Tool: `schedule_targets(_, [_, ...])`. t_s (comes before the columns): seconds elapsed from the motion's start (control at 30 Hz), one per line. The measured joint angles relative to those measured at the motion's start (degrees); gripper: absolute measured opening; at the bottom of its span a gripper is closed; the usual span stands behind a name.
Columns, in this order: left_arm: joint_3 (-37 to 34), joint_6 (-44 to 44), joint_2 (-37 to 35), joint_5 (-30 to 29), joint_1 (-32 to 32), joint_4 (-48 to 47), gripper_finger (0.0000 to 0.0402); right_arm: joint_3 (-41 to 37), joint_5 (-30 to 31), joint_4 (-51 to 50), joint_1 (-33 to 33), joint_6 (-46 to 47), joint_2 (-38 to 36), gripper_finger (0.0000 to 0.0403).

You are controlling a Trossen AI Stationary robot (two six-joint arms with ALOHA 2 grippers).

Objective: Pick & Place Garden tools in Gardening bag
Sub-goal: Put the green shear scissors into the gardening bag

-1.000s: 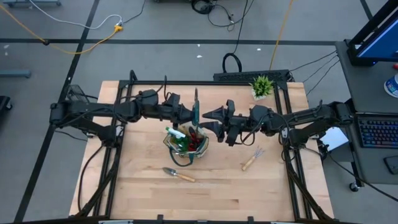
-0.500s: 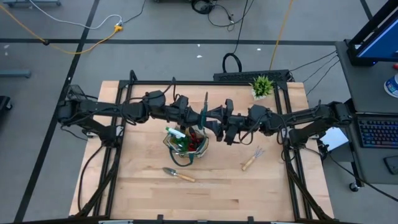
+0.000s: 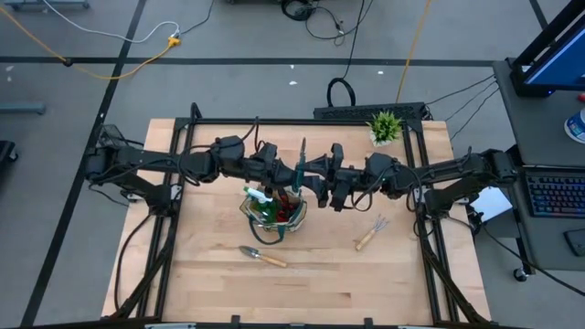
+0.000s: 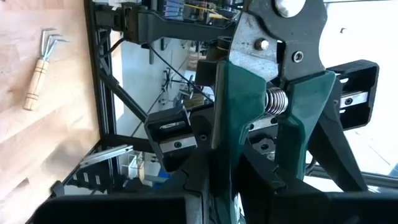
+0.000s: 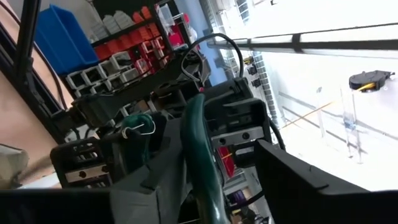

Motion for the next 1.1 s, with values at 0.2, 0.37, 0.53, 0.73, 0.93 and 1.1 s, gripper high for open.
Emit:
schedule_targets(0.2, [0.0,-0.4,0.0,-0.4,-0.2,-0.1,0.0054,0.0,0.0,0.1,-0.1,2.3,0.7,0.0128])
schedule_targets(0.37, [0.0,-0.4,0.0,-1.1,-0.3,0.2,0.0054,0.0,-0.3,-0.3,-0.7,5.8,1.1,0.0087])
schedule_targets(0.53, [0.0,-1.3,-0.1,-0.7,-0.3,0.1,0.0054,0.0,0.0,1.6,-1.0,5.4,2.3,0.0059])
schedule_targets(0.73, [0.0,-0.4,0.0,-0.7,-0.2,0.4,0.0054,0.0,1.5,1.7,-0.9,5.9,2.3,0.0054])
schedule_targets(0.93, [0.0,4.8,0.1,1.0,1.2,0.3,0.0137,0.0,5.7,1.6,-0.6,8.9,2.4,0.0047])
schedule_targets(1.1, [-0.1,9.5,-0.1,5.2,3.5,-0.2,0.0211,0.2,6.7,1.7,-0.6,11.6,2.4,0.0046])
